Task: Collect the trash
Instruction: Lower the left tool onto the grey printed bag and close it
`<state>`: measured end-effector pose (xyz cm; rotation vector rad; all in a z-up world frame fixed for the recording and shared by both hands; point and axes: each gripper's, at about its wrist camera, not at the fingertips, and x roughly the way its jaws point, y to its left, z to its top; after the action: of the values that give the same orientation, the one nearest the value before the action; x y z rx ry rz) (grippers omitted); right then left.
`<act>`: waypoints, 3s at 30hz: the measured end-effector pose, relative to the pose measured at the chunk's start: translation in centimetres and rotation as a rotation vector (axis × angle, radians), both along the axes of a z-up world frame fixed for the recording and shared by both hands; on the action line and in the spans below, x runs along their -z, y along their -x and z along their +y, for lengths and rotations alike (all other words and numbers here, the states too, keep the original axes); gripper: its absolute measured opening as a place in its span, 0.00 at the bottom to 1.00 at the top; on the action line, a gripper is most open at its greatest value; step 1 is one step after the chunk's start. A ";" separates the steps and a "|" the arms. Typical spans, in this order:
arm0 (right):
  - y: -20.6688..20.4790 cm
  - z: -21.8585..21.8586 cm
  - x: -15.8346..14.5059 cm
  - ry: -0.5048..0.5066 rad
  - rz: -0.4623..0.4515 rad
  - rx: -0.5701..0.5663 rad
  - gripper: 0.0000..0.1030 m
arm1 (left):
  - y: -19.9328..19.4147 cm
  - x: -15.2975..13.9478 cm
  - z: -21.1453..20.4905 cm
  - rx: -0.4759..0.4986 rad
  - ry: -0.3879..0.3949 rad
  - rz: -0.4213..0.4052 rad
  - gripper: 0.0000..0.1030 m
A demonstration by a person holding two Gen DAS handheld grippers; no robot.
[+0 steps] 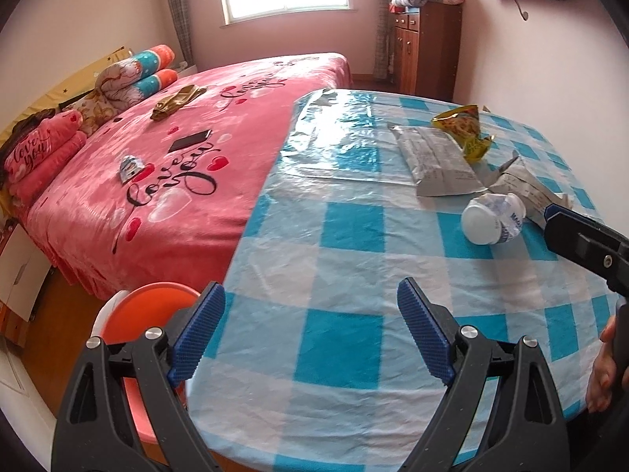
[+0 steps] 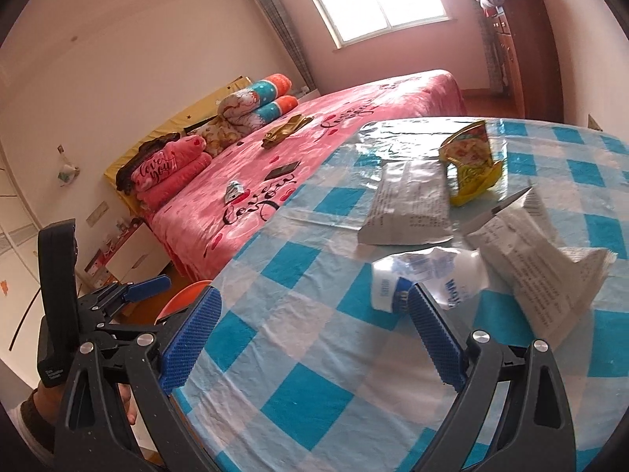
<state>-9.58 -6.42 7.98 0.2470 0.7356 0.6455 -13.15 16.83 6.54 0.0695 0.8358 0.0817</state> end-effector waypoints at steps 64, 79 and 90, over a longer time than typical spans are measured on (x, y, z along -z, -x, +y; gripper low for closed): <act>-8.0 -14.2 6.2 -0.068 0.189 0.294 0.92 | -17.8 2.8 -14.1 0.202 0.064 0.120 0.87; -8.3 -14.2 6.3 -0.073 0.196 0.284 0.92 | -21.2 4.1 -13.4 0.161 0.068 0.165 0.87; -8.3 -13.9 6.3 -0.066 0.193 0.271 0.92 | -21.6 4.8 -13.3 0.133 0.090 0.186 0.84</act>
<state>-1.26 -20.29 1.69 0.4659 0.8486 0.3910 8.42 3.53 1.71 0.0484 1.0170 -0.0883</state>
